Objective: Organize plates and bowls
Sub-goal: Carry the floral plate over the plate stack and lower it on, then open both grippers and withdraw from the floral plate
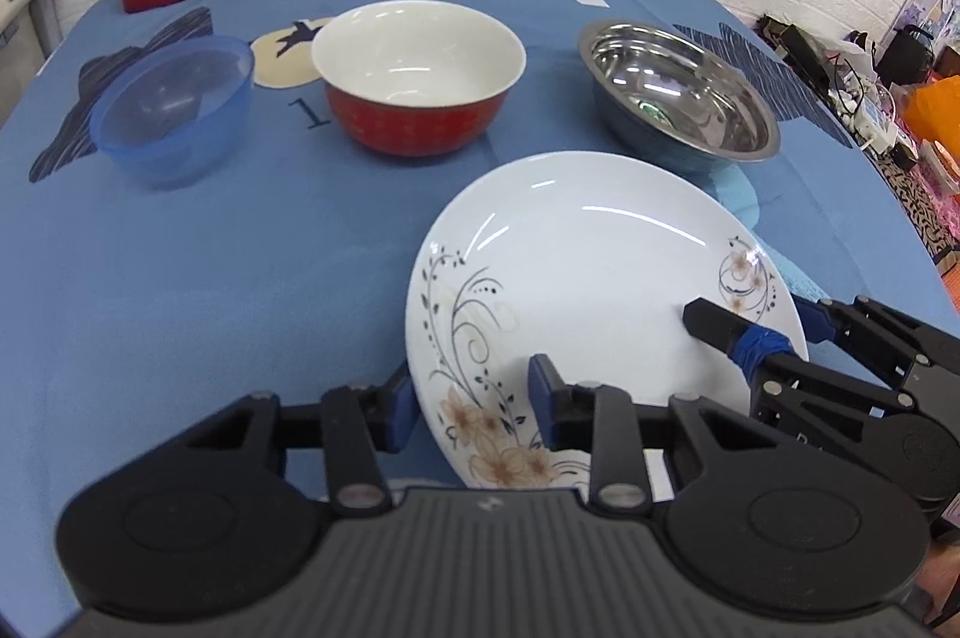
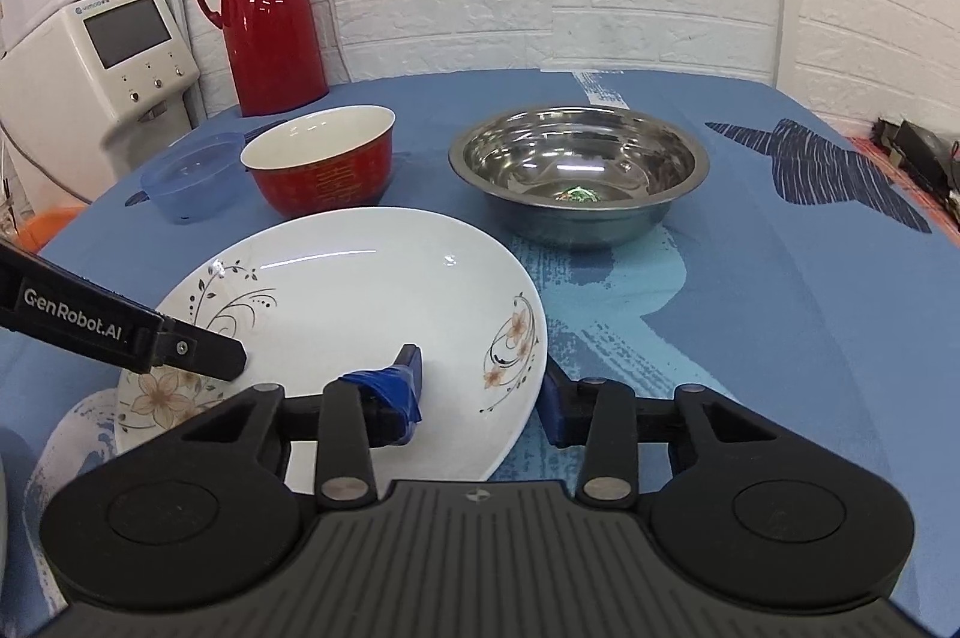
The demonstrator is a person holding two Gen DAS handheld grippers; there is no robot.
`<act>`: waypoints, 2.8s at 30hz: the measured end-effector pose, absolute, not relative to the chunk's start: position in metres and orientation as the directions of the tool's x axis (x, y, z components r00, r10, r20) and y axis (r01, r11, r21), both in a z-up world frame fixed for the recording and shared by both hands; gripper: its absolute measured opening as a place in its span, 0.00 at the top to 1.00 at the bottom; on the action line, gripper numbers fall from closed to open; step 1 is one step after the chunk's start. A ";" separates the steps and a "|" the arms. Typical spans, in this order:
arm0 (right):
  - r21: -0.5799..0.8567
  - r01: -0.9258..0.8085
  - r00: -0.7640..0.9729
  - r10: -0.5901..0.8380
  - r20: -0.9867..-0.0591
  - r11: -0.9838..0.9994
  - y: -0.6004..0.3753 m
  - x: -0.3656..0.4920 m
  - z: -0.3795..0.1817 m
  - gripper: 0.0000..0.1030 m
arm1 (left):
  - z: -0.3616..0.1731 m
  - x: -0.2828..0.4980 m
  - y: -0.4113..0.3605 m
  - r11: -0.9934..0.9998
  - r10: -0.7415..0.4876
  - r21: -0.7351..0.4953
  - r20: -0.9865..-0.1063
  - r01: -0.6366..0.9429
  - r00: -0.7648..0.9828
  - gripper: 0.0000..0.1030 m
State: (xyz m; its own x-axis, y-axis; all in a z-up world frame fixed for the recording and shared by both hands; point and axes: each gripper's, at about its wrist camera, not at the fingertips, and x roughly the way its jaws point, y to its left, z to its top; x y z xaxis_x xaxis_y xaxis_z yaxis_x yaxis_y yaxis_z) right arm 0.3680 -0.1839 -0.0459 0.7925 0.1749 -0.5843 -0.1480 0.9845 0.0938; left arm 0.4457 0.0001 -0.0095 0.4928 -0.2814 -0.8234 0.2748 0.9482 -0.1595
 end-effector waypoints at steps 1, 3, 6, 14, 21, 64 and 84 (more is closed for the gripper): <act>0.096 -0.143 0.793 0.172 -0.584 0.985 -0.182 0.365 -0.045 0.76 | -0.009 0.444 0.002 0.948 -0.282 -0.161 -0.823 0.275 0.493 0.70; 0.125 -0.132 0.792 0.181 -0.583 0.983 -0.181 0.360 -0.043 0.75 | -0.006 0.438 0.004 0.950 -0.277 -0.154 -0.817 0.272 0.505 0.70; 0.157 -0.120 0.799 0.190 -0.570 0.980 -0.180 0.348 -0.037 0.75 | 0.003 0.428 0.006 0.949 -0.276 -0.144 -0.807 0.280 0.522 0.70; 0.163 -0.101 0.839 0.172 -0.516 0.981 -0.176 0.299 -0.014 0.72 | 0.029 0.380 0.015 0.941 -0.306 -0.160 -0.779 0.297 0.547 0.70; 0.227 -0.120 0.870 0.213 -0.446 0.966 -0.155 0.246 0.006 0.71 | 0.054 0.315 0.051 0.941 -0.314 -0.164 -0.749 0.296 0.584 0.70; 0.157 -0.313 0.773 0.348 -0.530 0.936 -0.017 0.199 -0.021 0.68 | 0.021 0.214 0.189 0.978 -0.192 -0.193 -0.677 0.080 0.711 0.49; 0.369 -0.164 0.805 0.341 -0.486 0.915 -0.079 0.195 -0.019 0.66 | 0.036 0.207 0.179 0.967 -0.222 -0.244 -0.660 0.074 0.717 0.47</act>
State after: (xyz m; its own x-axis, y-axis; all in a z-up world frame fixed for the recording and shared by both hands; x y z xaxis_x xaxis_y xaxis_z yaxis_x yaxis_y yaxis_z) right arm 0.1952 -0.0792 -0.0194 0.8047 0.3410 -0.4860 -0.1644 0.9146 0.3695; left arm 0.2073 0.1788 0.0363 0.7175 -0.2216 -0.6604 0.0740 0.9669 -0.2441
